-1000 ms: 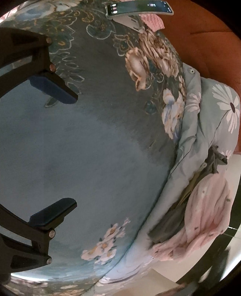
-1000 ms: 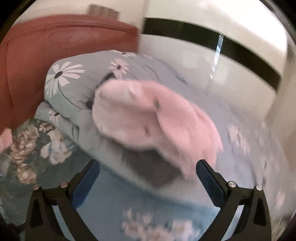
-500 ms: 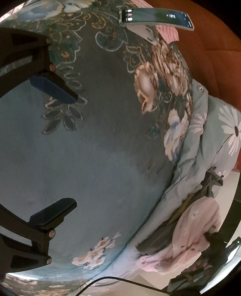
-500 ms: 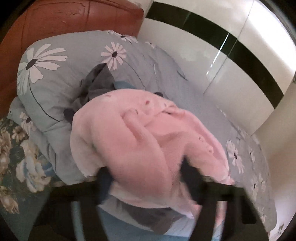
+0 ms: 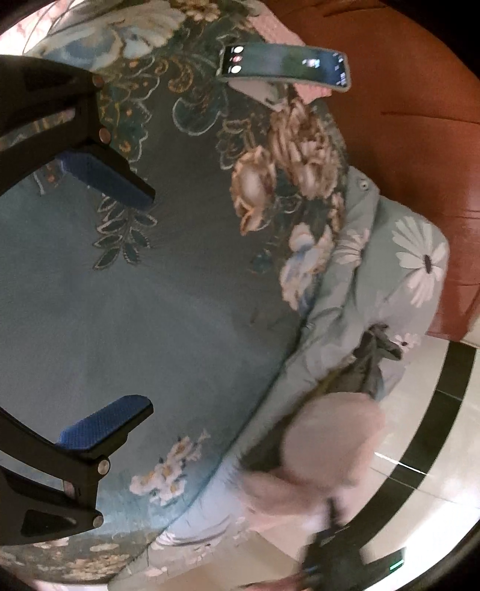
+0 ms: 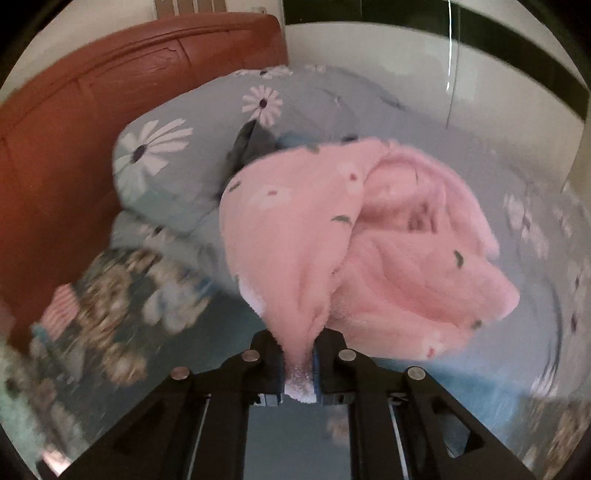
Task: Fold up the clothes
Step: 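Reach the right gripper to the pink fleece garment and grasp it, then pull the pink garment off the pile with the right gripper and release it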
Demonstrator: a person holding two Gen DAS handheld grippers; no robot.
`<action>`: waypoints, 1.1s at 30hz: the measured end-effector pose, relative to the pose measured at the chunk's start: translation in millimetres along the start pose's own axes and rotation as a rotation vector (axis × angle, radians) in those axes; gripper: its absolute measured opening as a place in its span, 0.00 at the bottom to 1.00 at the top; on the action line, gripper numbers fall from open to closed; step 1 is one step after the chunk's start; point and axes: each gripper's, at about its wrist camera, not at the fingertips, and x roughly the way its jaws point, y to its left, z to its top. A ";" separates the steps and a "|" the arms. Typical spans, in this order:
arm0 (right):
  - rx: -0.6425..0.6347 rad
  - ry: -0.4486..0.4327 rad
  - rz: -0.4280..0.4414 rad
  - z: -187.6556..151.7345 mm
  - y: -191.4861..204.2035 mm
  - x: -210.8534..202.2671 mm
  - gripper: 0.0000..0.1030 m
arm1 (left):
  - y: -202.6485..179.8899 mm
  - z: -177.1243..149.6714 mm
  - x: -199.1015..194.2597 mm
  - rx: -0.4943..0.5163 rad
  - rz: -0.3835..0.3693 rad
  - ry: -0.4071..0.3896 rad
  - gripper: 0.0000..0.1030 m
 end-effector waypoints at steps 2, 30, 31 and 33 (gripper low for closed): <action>0.019 0.027 0.027 -33.3 -7.4 -14.3 0.11 | -1.7 2.1 -13.2 -0.002 -0.015 -0.014 1.00; 0.208 0.275 0.269 -306.5 31.2 -71.9 0.17 | -41.0 -21.6 -134.8 0.136 0.007 -0.079 1.00; 0.206 0.271 0.272 -306.7 27.2 -75.5 0.19 | -40.9 -22.2 -133.0 0.132 0.007 -0.071 1.00; 0.216 0.250 0.290 -307.7 19.2 -85.0 0.26 | -44.1 -24.9 -130.6 0.135 0.005 -0.059 1.00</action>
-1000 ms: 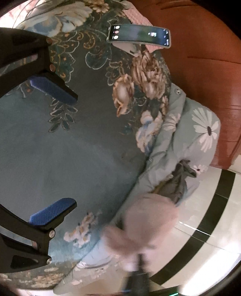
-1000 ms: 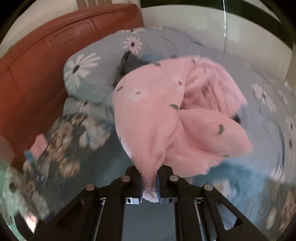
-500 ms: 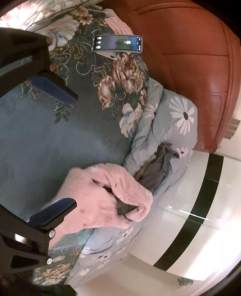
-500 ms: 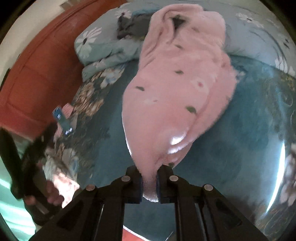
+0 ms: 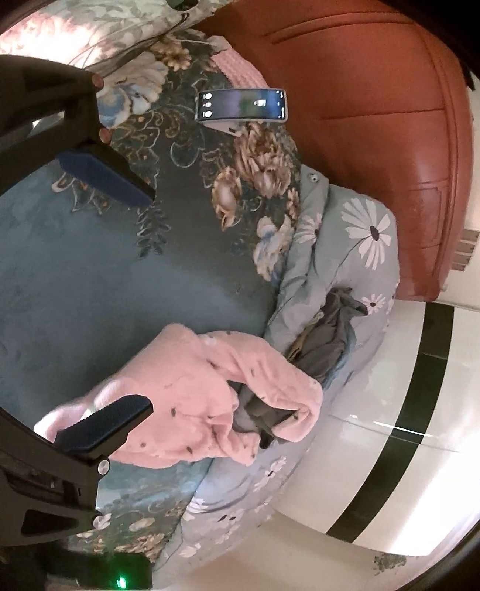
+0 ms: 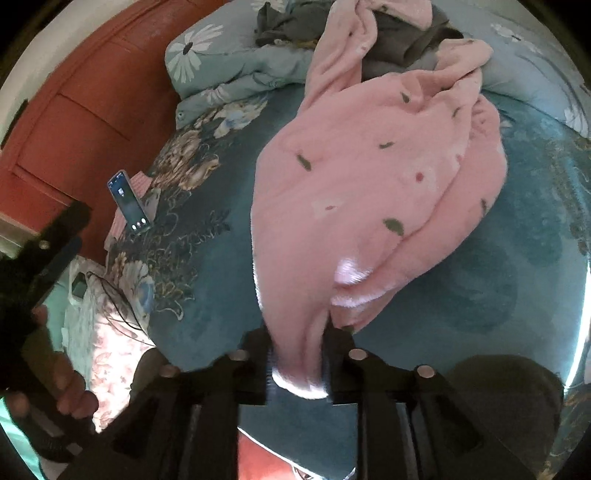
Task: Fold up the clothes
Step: 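Pull the pink garment off the pile with the right gripper and release it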
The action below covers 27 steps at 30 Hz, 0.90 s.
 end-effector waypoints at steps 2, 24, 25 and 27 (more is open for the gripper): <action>0.009 -0.024 0.013 -1.7 -6.8 -11.9 0.36 | -6.1 -2.2 1.9 0.019 0.001 0.008 1.00; 0.966 -0.261 0.196 16.4 -245.4 0.3 0.42 | -238.0 9.7 157.3 0.376 -0.138 0.281 1.00; 0.976 -0.261 0.196 14.9 -247.6 4.1 0.42 | -247.4 12.5 169.1 0.390 -0.124 0.285 1.00; 1.009 -0.267 0.221 9.7 -253.0 9.4 0.42 | -266.5 17.7 194.3 0.421 -0.100 0.293 1.00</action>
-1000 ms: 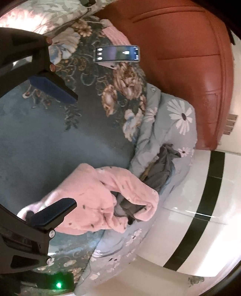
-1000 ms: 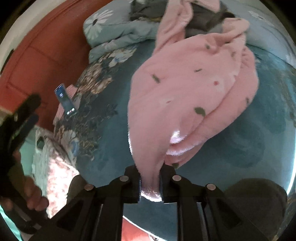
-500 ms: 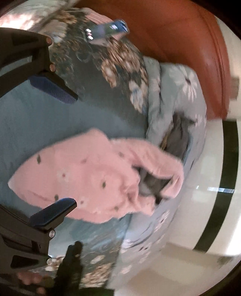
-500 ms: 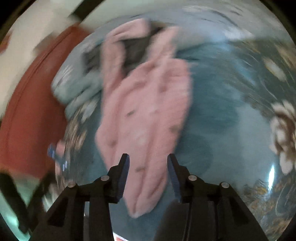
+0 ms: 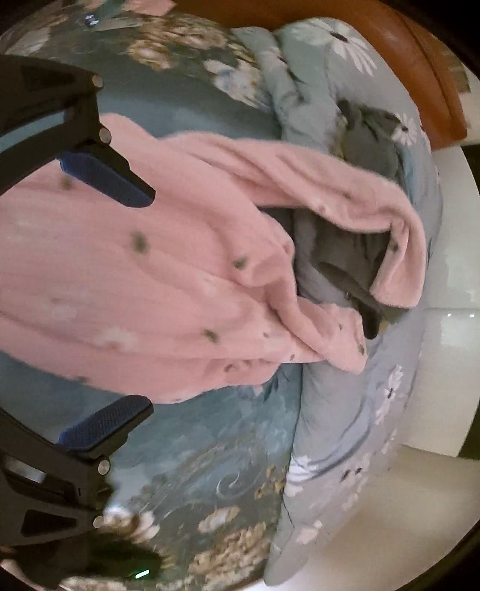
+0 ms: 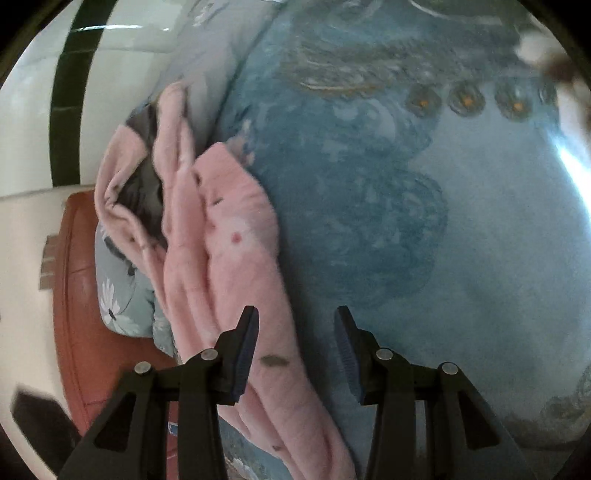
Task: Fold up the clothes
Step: 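Pull the pink garment off the pile with the right gripper and release it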
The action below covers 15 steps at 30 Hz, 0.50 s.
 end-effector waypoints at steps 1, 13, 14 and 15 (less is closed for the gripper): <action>0.020 0.000 0.016 0.8 -4.3 0.3 0.42 | -5.3 6.8 10.9 0.009 0.015 0.009 1.00; 0.057 0.030 0.026 8.3 -10.2 8.7 0.45 | -24.3 49.2 92.0 0.049 0.062 0.137 0.53; 0.051 0.030 0.023 7.7 -8.5 8.9 0.45 | -22.3 49.5 93.4 0.043 0.060 0.145 0.38; 0.046 0.030 0.021 7.1 -7.1 9.2 0.45 | -20.2 49.7 94.7 0.037 0.058 0.152 0.25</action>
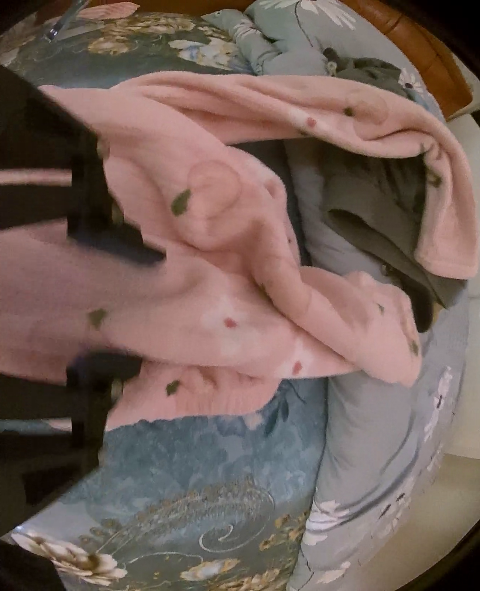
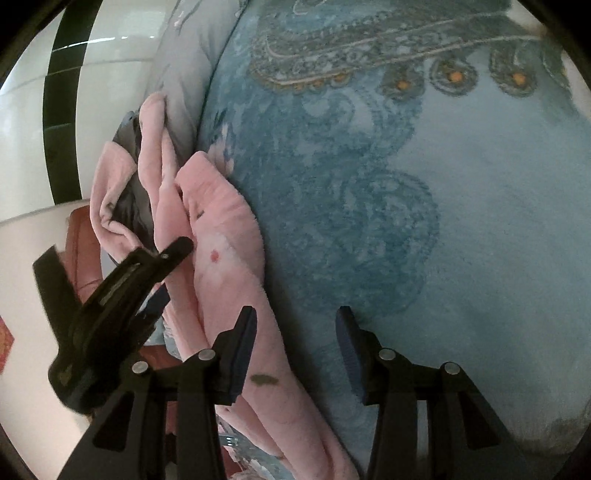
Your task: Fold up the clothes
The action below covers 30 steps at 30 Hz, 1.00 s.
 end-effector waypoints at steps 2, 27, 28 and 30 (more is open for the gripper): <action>0.003 0.003 -0.002 -1.4 0.8 0.4 0.45 | 7.2 -0.7 -2.0 -0.024 -0.013 -0.003 0.08; -0.250 -0.037 -0.061 -20.3 65.1 30.0 0.45 | 376.7 -321.2 -96.2 -1.103 0.138 -0.137 0.06; -0.269 -0.028 -0.077 -20.8 68.8 34.6 0.45 | 377.0 -328.7 -95.5 -1.115 0.133 -0.129 0.06; -0.281 -0.006 -0.111 -23.7 63.4 37.0 0.45 | 373.1 -343.6 -95.4 -1.139 0.101 -0.136 0.06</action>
